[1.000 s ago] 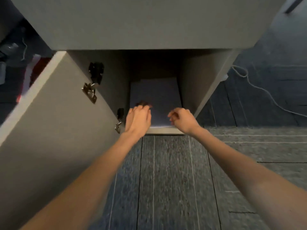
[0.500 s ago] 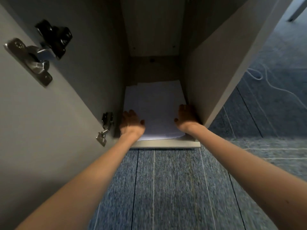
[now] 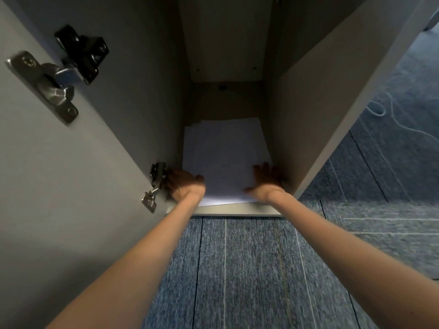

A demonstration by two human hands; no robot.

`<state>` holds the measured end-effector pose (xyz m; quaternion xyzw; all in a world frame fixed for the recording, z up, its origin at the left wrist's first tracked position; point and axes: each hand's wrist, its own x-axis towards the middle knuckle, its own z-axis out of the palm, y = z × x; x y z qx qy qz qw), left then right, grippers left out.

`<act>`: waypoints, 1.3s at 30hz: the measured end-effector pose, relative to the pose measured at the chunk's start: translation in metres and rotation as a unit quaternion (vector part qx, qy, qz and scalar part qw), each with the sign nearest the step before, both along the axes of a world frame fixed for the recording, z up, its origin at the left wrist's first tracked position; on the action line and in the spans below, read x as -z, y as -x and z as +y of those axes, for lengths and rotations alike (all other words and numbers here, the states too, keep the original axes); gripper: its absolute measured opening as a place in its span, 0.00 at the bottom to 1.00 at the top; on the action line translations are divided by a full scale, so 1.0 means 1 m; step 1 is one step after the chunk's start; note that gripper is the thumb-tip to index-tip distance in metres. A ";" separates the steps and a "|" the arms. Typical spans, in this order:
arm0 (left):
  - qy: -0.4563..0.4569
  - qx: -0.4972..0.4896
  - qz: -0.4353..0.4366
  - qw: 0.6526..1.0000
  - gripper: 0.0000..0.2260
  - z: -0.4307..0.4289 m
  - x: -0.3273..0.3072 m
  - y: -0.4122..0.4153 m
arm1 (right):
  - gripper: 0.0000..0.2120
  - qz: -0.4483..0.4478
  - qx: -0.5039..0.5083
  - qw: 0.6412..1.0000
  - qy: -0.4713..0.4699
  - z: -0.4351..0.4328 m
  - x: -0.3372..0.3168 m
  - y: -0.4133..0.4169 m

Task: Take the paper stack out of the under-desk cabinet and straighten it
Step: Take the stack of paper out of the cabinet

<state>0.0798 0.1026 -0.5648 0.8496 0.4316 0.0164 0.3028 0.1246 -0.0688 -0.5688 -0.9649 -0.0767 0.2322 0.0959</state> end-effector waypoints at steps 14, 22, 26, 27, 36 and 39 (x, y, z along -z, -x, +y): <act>0.050 0.041 0.072 0.995 0.37 0.008 -0.004 -0.019 | 0.22 -0.040 0.115 0.988 -0.093 0.000 -0.009 -0.007; 0.089 0.014 0.076 0.993 0.43 0.003 -0.004 -0.027 | 0.15 0.046 0.269 0.925 -0.263 0.011 -0.021 -0.027; 0.190 0.005 0.002 0.982 0.35 0.020 -0.001 -0.029 | 0.11 0.050 0.288 0.911 -0.291 0.014 -0.021 -0.031; 0.221 -0.006 -0.022 0.975 0.34 0.022 -0.002 -0.029 | 0.12 0.054 0.293 0.909 -0.290 0.014 -0.018 -0.032; 0.231 0.018 -0.066 0.971 0.22 0.028 0.001 -0.024 | 0.10 0.090 0.265 0.914 -0.293 0.011 -0.010 -0.027; 0.264 0.044 -0.052 0.962 0.23 0.023 0.002 -0.023 | 0.12 0.047 0.245 0.914 -0.321 0.015 -0.010 -0.022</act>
